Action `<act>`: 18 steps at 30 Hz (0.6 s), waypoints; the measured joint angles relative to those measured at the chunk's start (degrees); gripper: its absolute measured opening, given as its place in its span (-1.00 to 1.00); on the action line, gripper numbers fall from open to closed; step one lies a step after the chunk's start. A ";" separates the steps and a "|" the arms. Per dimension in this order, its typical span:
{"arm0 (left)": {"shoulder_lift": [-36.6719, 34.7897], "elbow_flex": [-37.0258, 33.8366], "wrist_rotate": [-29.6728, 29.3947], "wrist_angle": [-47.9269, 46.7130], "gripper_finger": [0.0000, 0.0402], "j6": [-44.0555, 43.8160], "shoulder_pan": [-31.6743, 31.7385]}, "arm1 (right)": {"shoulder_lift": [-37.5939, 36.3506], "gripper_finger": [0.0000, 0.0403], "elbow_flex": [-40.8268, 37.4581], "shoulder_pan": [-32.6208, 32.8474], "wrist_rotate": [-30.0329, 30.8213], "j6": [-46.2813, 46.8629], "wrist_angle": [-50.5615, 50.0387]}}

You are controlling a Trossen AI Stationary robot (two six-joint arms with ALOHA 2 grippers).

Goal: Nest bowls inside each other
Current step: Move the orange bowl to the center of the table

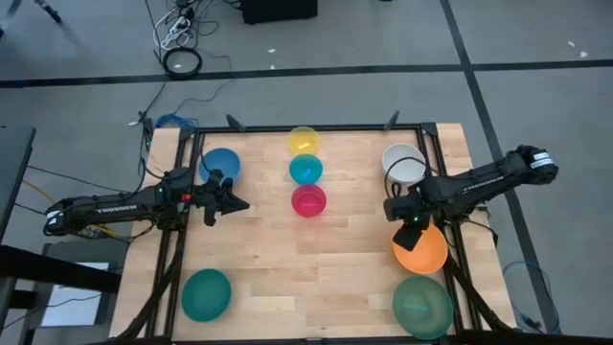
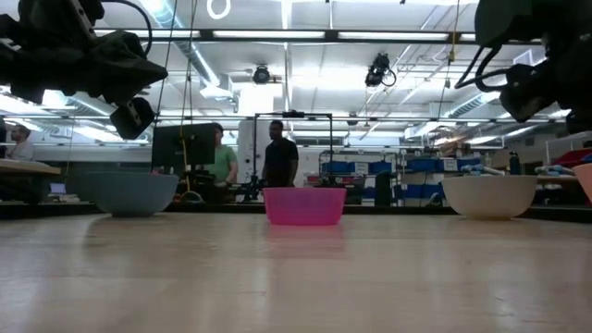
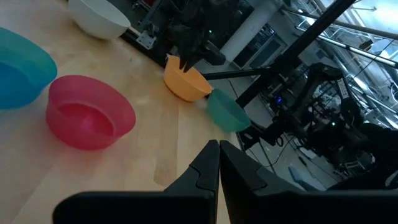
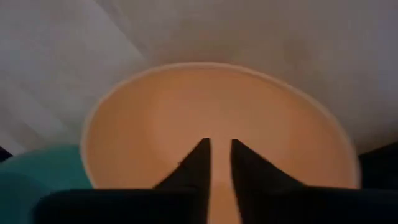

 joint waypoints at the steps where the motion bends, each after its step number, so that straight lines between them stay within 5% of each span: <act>1: 0.00 0.00 -0.01 -0.01 -0.90 0.09 0.00 | 0.19 -0.90 0.00 0.80 -0.03 1.16 0.95; 12: 0.00 0.00 1.51 -0.01 -0.90 -0.02 0.00 | 11.17 -1.00 -0.07 7.05 0.10 9.11 13.99; 18: 0.00 0.00 3.88 0.03 -0.90 -0.40 0.00 | 19.44 -1.00 -0.04 8.13 -1.05 9.16 30.46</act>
